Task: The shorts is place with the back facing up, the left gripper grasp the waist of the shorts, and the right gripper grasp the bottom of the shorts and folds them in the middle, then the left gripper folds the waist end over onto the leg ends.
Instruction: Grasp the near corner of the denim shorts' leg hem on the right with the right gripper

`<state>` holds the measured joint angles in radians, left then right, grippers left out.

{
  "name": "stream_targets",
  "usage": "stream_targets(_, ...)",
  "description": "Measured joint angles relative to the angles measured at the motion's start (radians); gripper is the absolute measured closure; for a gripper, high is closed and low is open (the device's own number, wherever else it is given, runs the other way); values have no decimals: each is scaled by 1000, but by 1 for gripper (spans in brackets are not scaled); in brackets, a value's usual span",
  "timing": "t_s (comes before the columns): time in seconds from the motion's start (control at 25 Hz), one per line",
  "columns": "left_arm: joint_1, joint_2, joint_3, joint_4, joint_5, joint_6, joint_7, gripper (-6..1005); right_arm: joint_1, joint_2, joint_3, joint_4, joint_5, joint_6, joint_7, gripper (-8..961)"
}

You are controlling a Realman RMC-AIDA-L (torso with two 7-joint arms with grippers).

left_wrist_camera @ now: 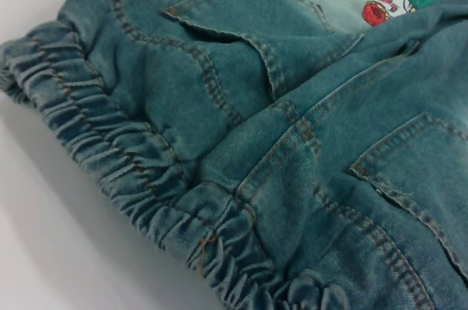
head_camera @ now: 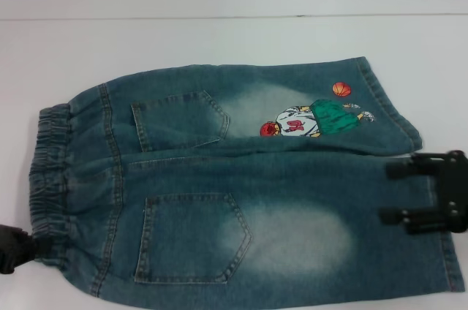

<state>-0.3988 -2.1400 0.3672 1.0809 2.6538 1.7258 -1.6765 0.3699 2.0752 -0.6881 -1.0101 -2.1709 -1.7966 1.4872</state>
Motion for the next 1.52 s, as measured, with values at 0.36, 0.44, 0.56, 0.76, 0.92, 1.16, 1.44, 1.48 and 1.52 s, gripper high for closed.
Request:
stream_targets(0.36, -5, -1, 41, -25, 6, -45, 13, 944, 97, -18, 2, -211, -363, -190, 337, 146)
stream_targets(0.44, -5, -1, 41, -28, 6, -45, 13, 944, 123, -19, -27, -215, -454, -193, 391, 141)
stream_targets(0.56, -6, 0, 42, -34, 6, -46, 14, 944, 152, -13, -78, -211, -559, -194, 452, 138)
stream_targets(0.76, 0, 0, 42, -45, 6, -62, 14, 944, 159, -9, -153, -211, -618, -195, 523, 137)
stream_targets(0.92, 2, 2, 42, -65, 5, -74, 11, 944, 159, -4, -188, -211, -651, -196, 549, 137)
stream_targets(1.16, 2, 3, 42, -70, 4, -75, 9, 944, 167, -1, -223, -179, -673, -193, 575, 137)
stream_targets(1.44, 3, 1, 42, -71, 4, -75, 14, 944, 182, 7, -227, -126, -679, -187, 572, 137)
stream_targets(1.48, 3, 0, 42, -72, 4, -75, 14, 944, 182, 8, -227, -125, -679, -187, 573, 137)
stream_targets(1.52, 3, 0, 41, -72, 4, -75, 14, 944, 182, 8, -227, -124, -680, -186, 577, 137)
